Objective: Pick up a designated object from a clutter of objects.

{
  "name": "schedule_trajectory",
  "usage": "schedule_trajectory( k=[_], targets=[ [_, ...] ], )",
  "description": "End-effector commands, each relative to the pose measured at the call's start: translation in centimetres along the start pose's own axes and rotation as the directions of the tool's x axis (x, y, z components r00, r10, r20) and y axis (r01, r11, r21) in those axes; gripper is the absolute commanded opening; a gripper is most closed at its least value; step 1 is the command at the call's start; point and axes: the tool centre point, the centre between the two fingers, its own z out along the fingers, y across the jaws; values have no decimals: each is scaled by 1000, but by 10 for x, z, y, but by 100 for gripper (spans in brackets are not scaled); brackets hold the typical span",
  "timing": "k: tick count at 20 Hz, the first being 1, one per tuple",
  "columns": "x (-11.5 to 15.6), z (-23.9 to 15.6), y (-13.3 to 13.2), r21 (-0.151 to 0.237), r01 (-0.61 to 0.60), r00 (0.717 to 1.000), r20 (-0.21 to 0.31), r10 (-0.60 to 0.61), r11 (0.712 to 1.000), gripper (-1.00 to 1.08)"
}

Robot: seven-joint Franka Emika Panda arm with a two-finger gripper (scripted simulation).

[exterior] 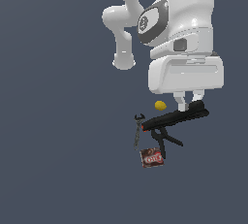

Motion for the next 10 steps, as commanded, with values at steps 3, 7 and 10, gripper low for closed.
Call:
schedule_trajectory(
  k=[3,7,10],
  targets=[
    [18,-22,-1,-13,2,997,-73,-3,1000,-100],
    [28,-36,-2,-22,4,993,-117,-7,1000,-100],
    [34,-44,-3,-28,5,989,-144,-9,1000,-100]
  ],
)
